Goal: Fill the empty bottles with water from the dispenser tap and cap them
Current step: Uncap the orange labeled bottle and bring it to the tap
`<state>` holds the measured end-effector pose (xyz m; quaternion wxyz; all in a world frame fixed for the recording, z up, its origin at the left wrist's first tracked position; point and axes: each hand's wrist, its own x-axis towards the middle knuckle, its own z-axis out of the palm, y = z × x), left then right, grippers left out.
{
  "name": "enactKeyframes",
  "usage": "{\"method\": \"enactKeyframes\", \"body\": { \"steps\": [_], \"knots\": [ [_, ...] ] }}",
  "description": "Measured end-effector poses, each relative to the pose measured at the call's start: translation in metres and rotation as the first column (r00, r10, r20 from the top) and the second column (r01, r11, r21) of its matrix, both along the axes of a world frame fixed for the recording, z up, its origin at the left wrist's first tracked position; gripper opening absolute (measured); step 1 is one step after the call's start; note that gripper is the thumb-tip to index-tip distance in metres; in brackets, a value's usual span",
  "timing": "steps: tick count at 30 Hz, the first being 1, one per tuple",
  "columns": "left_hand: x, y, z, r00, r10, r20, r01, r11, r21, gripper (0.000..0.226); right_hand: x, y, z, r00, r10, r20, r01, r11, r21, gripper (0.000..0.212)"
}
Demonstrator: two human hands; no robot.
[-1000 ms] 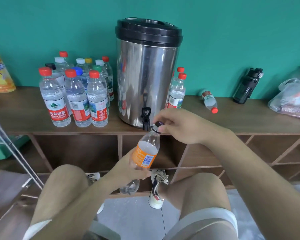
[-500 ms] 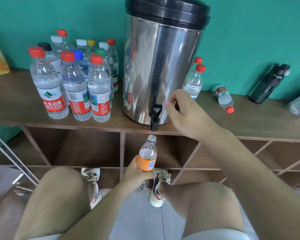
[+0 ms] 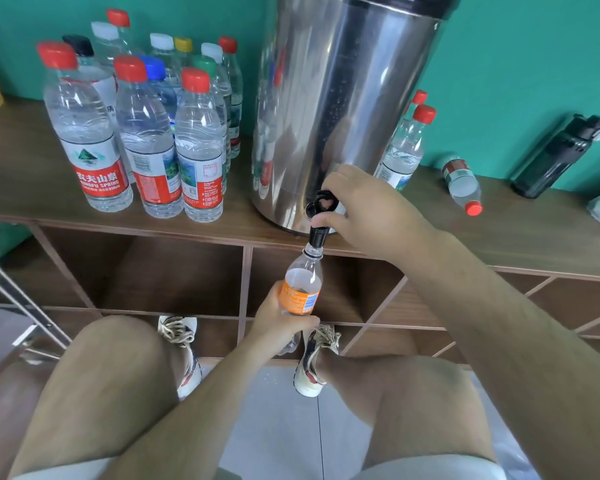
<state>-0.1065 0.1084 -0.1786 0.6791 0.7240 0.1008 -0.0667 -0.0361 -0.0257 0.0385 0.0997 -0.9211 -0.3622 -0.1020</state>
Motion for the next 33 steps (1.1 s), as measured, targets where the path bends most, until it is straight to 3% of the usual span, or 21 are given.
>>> {"method": "enactKeyframes", "body": {
  "steps": [6, 10, 14, 23, 26, 29, 31, 33],
  "knots": [
    [0.004, 0.0, -0.001, 1.0, 0.014, 0.009, -0.014, 1.0, 0.016, 0.059, -0.002, -0.003, -0.01, 0.986, 0.054, 0.158, -0.062, 0.997, 0.049, 0.03],
    [0.004, -0.001, 0.0, 1.0, 0.017, 0.01, -0.017, 1.0, 0.007, 0.06, -0.004, -0.003, -0.023, 0.924, 0.115, 0.364, -0.133, 0.991, 0.023, 0.025],
    [0.005, -0.001, -0.002, 1.0, 0.005, 0.017, -0.005, 1.0, -0.002, 0.061, -0.008, -0.001, -0.032, 0.875, 0.144, 0.463, -0.155, 0.988, -0.013, 0.02],
    [0.007, -0.001, -0.006, 1.0, -0.012, 0.009, 0.012, 1.0, -0.006, 0.066, -0.008, -0.002, -0.038, 0.852, 0.158, 0.499, -0.182, 0.983, -0.002, 0.017],
    [0.007, -0.001, -0.006, 1.0, -0.025, 0.015, 0.025, 1.0, -0.001, 0.068, -0.011, -0.005, -0.041, 0.858, 0.186, 0.479, -0.196, 0.98, -0.03, 0.032],
    [0.007, -0.001, -0.006, 1.0, -0.028, 0.014, 0.028, 1.0, 0.0, 0.068, -0.01, -0.01, -0.05, 0.846, 0.257, 0.467, -0.249, 0.965, -0.08, 0.031],
    [0.007, 0.0, -0.006, 0.999, -0.032, 0.016, 0.032, 0.999, -0.001, 0.07, -0.014, -0.015, -0.055, 0.892, 0.212, 0.399, -0.239, 0.971, 0.019, 0.024],
    [0.006, 0.0, -0.004, 0.999, -0.036, 0.017, 0.036, 0.999, -0.003, 0.07, -0.023, -0.023, -0.054, 0.971, 0.085, 0.223, -0.137, 0.963, 0.231, 0.037]
  ]
}}
